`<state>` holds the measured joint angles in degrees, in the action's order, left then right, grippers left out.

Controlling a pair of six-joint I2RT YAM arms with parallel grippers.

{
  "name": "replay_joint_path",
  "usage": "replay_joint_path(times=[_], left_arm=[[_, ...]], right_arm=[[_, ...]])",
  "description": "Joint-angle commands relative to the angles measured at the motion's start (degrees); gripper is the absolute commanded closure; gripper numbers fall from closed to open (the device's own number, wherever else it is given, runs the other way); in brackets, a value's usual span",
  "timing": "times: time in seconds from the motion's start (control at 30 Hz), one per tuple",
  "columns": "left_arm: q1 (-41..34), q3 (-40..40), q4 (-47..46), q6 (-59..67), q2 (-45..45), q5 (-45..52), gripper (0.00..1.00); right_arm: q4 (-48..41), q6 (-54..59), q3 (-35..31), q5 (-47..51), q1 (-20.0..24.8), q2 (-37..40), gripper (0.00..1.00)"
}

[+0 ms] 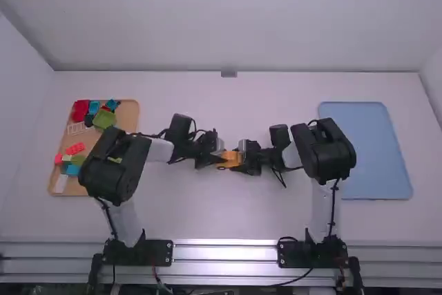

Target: Assemble lego blocks to make yellow taxi

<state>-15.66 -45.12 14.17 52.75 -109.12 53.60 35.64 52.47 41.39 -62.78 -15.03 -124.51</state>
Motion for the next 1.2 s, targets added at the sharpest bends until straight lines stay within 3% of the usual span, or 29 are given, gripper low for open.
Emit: replay_joint_path(times=[0.0, 0.3, 0.6, 1.17], left_arm=[[-1.75, 0.7, -2.56, -0.28, -1.46, -6.32, 0.98], [-6.43, -1.2, -8.48, 0.81, -1.46, -13.94, 0.98], [-6.56, -1.2, -14.67, 0.68, -1.46, -17.62, 0.98], [-11.19, -2.95, -13.97, 2.19, -1.46, -18.84, 0.98]], right_arm=[[-0.04, 0.07, 0.35, -0.17, -0.39, -0.7, 0.46], [-0.07, 0.04, 0.33, -0.15, -0.35, -0.7, 0.46], [-0.02, 0.09, 0.33, -0.17, -0.35, -0.7, 0.46], [-0.04, 0.04, 0.33, -0.17, -0.42, -0.7, 0.46]])
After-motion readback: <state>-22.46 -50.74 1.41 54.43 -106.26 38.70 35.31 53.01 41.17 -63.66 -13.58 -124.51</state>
